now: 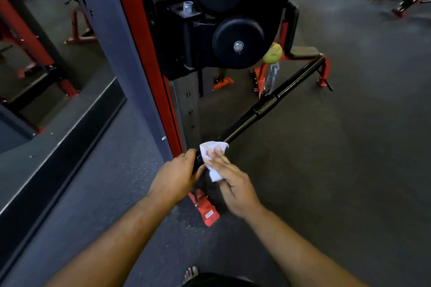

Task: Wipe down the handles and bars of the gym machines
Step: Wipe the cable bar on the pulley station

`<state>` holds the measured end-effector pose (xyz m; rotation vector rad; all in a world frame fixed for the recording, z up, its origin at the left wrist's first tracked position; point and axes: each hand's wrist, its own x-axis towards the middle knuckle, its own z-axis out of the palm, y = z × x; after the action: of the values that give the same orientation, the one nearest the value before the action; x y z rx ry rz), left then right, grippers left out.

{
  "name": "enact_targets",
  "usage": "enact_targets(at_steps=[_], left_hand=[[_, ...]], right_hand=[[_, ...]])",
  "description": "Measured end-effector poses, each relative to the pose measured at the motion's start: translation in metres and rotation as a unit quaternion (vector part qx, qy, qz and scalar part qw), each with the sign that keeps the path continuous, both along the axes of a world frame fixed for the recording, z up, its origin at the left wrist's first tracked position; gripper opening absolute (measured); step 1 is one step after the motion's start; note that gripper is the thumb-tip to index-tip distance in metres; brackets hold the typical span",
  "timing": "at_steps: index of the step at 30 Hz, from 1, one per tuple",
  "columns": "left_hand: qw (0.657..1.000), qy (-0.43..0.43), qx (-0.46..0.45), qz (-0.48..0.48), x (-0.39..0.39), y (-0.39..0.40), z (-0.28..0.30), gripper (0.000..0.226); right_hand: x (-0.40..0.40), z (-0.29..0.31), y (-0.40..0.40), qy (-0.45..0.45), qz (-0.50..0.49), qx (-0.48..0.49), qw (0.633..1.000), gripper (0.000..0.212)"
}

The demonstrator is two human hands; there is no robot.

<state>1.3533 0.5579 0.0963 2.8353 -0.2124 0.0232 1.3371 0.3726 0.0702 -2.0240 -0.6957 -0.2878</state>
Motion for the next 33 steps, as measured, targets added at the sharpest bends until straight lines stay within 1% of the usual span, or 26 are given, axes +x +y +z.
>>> enact_targets(at_steps=[2,4,6,8,10,14,15,16,17,19,20,22,25,27,29,30,31,32,33], left_hand=[[1.0,-0.008,0.002,0.012,-0.002,-0.004,0.002,0.049],[1.0,-0.008,-0.001,0.022,-0.005,-0.009,0.005,0.053],[1.0,-0.002,-0.002,0.026,-0.009,-0.013,0.006,0.055],[0.999,0.005,0.003,0.035,-0.014,-0.017,0.008,0.055],[0.999,0.009,0.009,0.043,-0.015,-0.017,0.008,0.054],[0.999,0.0,0.013,0.042,-0.012,-0.014,0.011,0.047],[0.999,-0.001,0.014,0.041,-0.012,-0.014,0.01,0.047],[0.999,-0.002,0.013,0.039,-0.012,-0.013,0.011,0.047],[0.999,-0.003,0.011,0.036,-0.012,-0.013,0.011,0.047],[0.999,-0.001,0.006,0.032,-0.013,-0.014,0.013,0.049],[1.0,0.001,0.001,0.031,-0.014,-0.015,0.014,0.05],[1.0,0.002,-0.016,0.026,-0.016,-0.017,0.015,0.051],[0.999,0.006,-0.029,0.019,-0.018,-0.019,0.015,0.048],[1.0,0.005,-0.027,0.01,-0.019,-0.021,0.014,0.046],[1.0,-0.002,-0.027,0.005,-0.018,-0.02,0.013,0.043],[1.0,-0.007,-0.03,0.007,-0.017,-0.019,0.012,0.042],[0.999,-0.009,-0.034,0.009,-0.015,-0.018,0.012,0.041],[0.999,-0.007,-0.039,0.01,-0.015,-0.018,0.011,0.04],[0.999,-0.006,-0.045,0.01,-0.014,-0.018,0.011,0.041]], right_hand=[[0.018,0.009,-0.019,-0.028,-0.035,0.036,0.998,0.052],[0.052,0.017,-0.034,-0.046,-0.111,0.062,0.991,0.045],[0.078,0.019,-0.037,-0.028,-0.163,0.038,0.986,0.044],[0.084,0.01,-0.028,-0.019,-0.167,0.006,0.986,0.045],[0.067,0.002,-0.015,-0.022,-0.144,0.01,0.989,0.045],[0.011,-0.011,0.0,-0.009,0.007,0.063,0.998,0.047],[0.003,-0.016,-0.003,0.002,0.019,0.08,0.997,0.048],[0.0,-0.017,-0.008,0.015,0.004,0.116,0.993,0.048],[0.004,-0.015,-0.014,0.026,-0.042,0.164,0.985,0.047],[0.024,-0.006,-0.025,0.044,-0.16,0.25,0.954,0.041],[0.039,0.0,-0.03,0.051,-0.204,0.272,0.939,0.039],[0.064,0.011,-0.028,0.074,-0.255,0.273,0.925,0.041],[0.07,0.006,-0.006,0.092,-0.277,0.245,0.925,0.046],[0.051,0.0,0.01,0.077,-0.264,0.237,0.932,0.045],[0.026,-0.008,0.021,0.05,-0.204,0.229,0.95,0.046],[0.014,-0.016,0.023,0.059,-0.164,0.234,0.957,0.046],[0.004,-0.024,0.024,0.088,-0.133,0.253,0.954,0.045],[-0.003,-0.033,0.024,0.124,-0.117,0.29,0.942,0.042],[-0.005,-0.038,0.021,0.162,-0.123,0.342,0.917,0.038]])
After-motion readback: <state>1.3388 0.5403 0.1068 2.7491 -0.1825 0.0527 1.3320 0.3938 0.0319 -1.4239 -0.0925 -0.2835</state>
